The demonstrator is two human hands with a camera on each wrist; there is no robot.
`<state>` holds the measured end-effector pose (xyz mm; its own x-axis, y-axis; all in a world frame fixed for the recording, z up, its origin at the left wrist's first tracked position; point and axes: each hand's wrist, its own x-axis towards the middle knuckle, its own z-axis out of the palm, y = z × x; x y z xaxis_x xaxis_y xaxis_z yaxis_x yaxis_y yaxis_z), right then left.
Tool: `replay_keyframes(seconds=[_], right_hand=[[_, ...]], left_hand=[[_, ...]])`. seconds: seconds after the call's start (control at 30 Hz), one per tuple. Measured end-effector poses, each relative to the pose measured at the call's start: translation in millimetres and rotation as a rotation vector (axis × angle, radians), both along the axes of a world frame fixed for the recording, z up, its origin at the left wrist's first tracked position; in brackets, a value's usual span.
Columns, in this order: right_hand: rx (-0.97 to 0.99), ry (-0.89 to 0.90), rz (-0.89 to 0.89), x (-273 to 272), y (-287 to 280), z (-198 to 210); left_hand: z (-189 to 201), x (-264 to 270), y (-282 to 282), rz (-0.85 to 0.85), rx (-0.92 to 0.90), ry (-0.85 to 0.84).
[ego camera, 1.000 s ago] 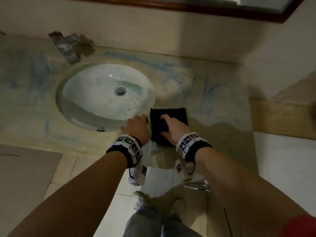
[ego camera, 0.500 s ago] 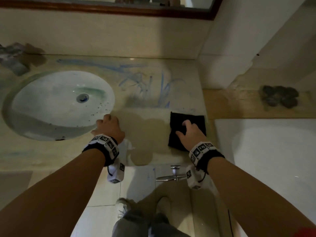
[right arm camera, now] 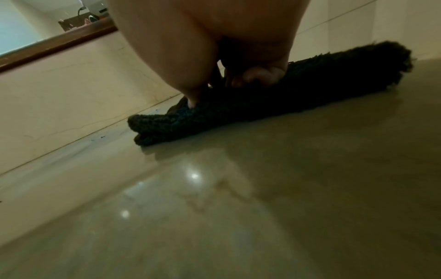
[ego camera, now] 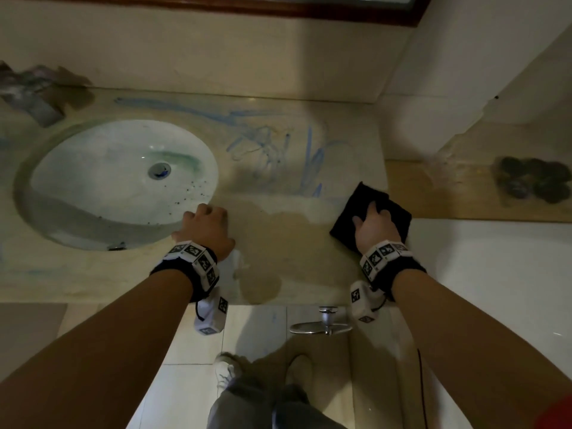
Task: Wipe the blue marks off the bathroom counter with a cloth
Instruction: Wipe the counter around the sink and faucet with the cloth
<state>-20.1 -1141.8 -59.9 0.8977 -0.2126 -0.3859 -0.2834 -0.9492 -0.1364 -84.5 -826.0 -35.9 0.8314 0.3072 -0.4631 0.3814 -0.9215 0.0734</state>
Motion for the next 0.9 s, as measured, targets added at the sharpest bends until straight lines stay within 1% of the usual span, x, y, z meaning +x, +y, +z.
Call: replay_keyframes(seconds=[0.13, 0.2, 0.37, 0.47, 0.6, 0.7, 0.8, 0.9], right_hand=[[-0.004, -0.017, 0.100, 19, 26, 1], [-0.004, -0.024, 0.183, 23, 54, 0], [0.037, -0.028, 0.426, 18, 142, -2], [0.027, -0.014, 0.492, 16, 170, -3], [0.059, -0.003, 0.488, 17, 163, -4], [0.102, -0.004, 0.448, 14, 149, -3], [0.089, -0.008, 0.391, 10, 119, -2], [0.083, 0.003, 0.295, 8, 82, -1]], left_hand=[[-2, 2, 1, -0.009, 0.009, -0.002], [-3, 2, 1, -0.013, 0.012, -0.005], [-4, 2, 1, -0.016, 0.012, -0.007], [-4, 2, 0, -0.023, 0.014, 0.001], [-2, 1, -1, -0.015, 0.009, 0.007], [1, 0, -2, -0.015, 0.003, 0.003], [4, 0, -4, -0.011, 0.001, 0.003], [6, 1, -7, 0.002, 0.004, 0.007]])
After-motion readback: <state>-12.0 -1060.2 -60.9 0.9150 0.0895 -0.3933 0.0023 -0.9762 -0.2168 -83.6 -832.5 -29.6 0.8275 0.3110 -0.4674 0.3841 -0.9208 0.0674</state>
